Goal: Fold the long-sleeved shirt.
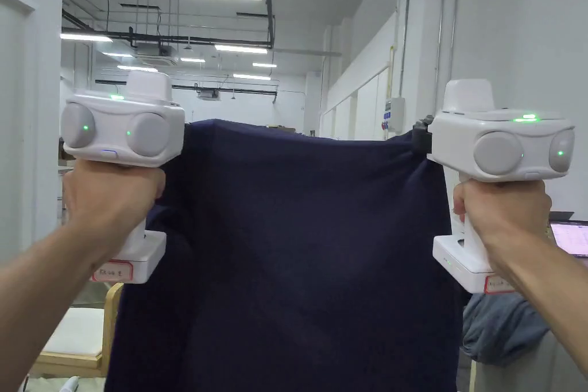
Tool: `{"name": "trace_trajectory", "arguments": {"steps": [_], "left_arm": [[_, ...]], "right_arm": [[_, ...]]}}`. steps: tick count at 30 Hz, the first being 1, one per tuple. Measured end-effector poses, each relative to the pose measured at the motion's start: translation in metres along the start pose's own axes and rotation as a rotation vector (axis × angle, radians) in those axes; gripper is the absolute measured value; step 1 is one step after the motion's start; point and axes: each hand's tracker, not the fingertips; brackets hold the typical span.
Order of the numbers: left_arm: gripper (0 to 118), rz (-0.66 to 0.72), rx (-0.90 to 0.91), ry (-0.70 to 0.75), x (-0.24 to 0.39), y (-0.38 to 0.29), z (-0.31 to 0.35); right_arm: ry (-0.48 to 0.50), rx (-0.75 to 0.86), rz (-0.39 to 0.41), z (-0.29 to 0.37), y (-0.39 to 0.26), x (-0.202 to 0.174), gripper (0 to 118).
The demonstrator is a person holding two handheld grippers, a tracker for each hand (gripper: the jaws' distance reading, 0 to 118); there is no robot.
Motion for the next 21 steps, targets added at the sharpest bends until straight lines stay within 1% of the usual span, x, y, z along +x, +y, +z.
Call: {"name": "trace_trajectory", "arguments": {"steps": [2, 4, 6, 7, 9, 11, 12, 13, 15, 16, 17, 18, 20, 21], "left_arm": [[2, 0.006, 0.007, 0.015, -0.001, -0.010, -0.009], [2, 0.001, 0.008, 0.029, -0.001, -0.025, -0.015], [2, -0.026, -0.012, 0.004, 0.000, -0.043, -0.017], [2, -0.071, -0.037, 0.023, 0.002, -0.054, -0.018], [2, -0.048, -0.051, -0.002, 0.000, -0.073, -0.016], [2, -0.049, -0.107, -0.024, 0.002, -0.098, -0.012], [2, -0.054, -0.130, -0.027, 0.003, -0.112, -0.008], [2, -0.087, -0.158, -0.036, 0.004, -0.127, -0.004], [2, -0.067, -0.204, -0.046, 0.003, -0.157, 0.002], [2, -0.052, -0.240, -0.073, 0.002, -0.173, 0.011], [2, -0.031, -0.260, -0.067, 0.001, -0.190, 0.021], [2, -0.026, -0.289, -0.073, 0.001, -0.204, 0.030], [2, -0.012, -0.316, -0.091, -0.002, -0.234, 0.057], [2, -0.020, -0.355, -0.116, -0.002, -0.248, 0.071]], "right_arm": [[-0.002, 0.015, 0.021, -0.009, -0.011, -0.003, 3], [0.002, 0.007, 0.020, -0.019, -0.026, -0.004, 3], [-0.005, -0.005, 0.015, -0.022, -0.046, -0.005, 3], [0.007, -0.023, 0.014, -0.024, -0.058, -0.005, 3], [0.003, -0.052, 0.007, -0.023, -0.079, -0.005, 3], [0.029, -0.094, -0.020, -0.018, -0.105, -0.003, 3], [0.026, -0.117, -0.019, -0.014, -0.117, -0.003, 3], [0.074, -0.143, -0.014, -0.010, -0.132, -0.001, 3], [0.063, -0.195, 0.037, 0.002, -0.159, -0.002, 3], [0.075, -0.210, 0.024, 0.012, -0.174, 0.000, 3], [0.082, -0.237, -0.008, 0.022, -0.189, 0.003, 3], [0.088, -0.260, -0.011, 0.031, -0.201, 0.004, 3], [0.089, -0.276, 0.006, 0.058, -0.225, 0.004, 3], [0.111, -0.307, 0.014, 0.073, -0.236, 0.003, 3]]}}
